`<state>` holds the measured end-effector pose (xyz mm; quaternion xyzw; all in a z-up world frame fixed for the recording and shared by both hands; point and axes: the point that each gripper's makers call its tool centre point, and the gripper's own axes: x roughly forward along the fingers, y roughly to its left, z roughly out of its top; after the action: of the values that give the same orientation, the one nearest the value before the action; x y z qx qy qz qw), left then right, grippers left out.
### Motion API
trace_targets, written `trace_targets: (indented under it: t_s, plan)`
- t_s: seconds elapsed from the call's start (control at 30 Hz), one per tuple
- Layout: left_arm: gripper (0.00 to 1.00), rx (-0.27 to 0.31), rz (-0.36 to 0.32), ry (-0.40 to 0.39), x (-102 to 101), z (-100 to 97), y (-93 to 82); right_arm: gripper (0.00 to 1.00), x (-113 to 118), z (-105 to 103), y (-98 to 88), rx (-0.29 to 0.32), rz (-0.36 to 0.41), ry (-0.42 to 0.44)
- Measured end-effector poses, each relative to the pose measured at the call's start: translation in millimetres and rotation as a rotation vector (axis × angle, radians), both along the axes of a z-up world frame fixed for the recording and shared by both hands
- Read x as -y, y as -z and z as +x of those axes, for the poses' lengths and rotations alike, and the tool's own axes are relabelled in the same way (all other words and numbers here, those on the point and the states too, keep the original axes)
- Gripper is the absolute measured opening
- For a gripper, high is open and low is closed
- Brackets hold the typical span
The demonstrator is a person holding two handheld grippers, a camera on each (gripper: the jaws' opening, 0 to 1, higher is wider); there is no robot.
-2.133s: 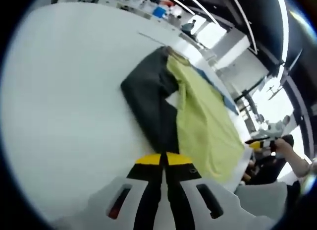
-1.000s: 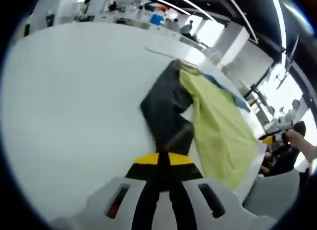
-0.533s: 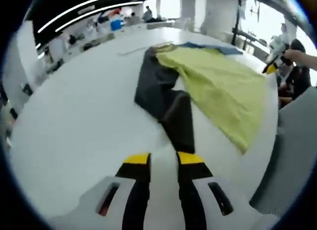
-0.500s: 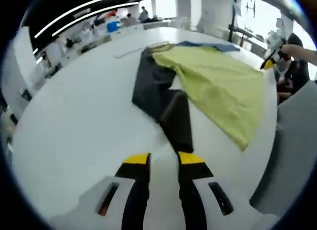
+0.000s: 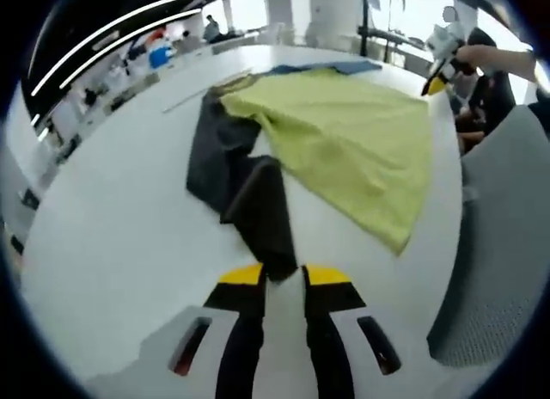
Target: Fold the garment on the visible template until the final outline fits inside the template.
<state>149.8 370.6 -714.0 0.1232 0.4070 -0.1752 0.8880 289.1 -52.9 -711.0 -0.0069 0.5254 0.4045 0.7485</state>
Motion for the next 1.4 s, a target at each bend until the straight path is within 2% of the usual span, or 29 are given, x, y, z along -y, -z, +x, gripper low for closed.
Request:
trace_targets:
  t_s: [0.2,0.47,0.63,0.77,0.9,0.97,1.17,1.3,1.4]
  plan:
    - [0.14,-0.023,-0.008,-0.001,0.1,2.9,7.3,0.36,2.3,-0.5,-0.8,0.0,0.0,0.0]
    - [0.11,-0.025,-0.04,-0.023,1.8,6.5,7.6,0.36,5.0,0.4,-1.1,0.001,-0.006,0.003]
    - [0.08,-0.02,-0.061,-0.051,0.5,8.8,7.7,0.35,3.9,0.7,-2.4,0.006,-0.004,0.003]
    - [0.01,-0.012,-0.057,-0.059,-0.5,10.1,7.9,0.35,-0.4,1.4,-5.3,0.016,0.008,0.005]
    - [0.01,-0.022,-0.093,-0.093,-1.1,10.7,7.7,0.35,-3.1,1.2,-5.7,0.02,0.01,-0.001]
    - [0.0,-0.035,-0.142,-0.126,1.0,9.4,6.8,0.35,-4.3,1.2,-6.4,0.022,0.012,-0.001]
    - [0.0,-0.002,-0.199,-0.185,-7.2,11.0,-8.7,0.35,-10.4,2.4,-13.8,0.05,0.036,-0.005]
    - [0.0,0.045,-0.274,-0.271,-22.0,16.9,-26.4,0.35,-14.7,4.7,-16.8,0.071,0.053,-0.013]
    - [0.0,0.078,-0.287,-0.311,-37.4,19.8,-39.0,0.36,-16.0,5.2,-17.8,0.076,0.054,-0.016]
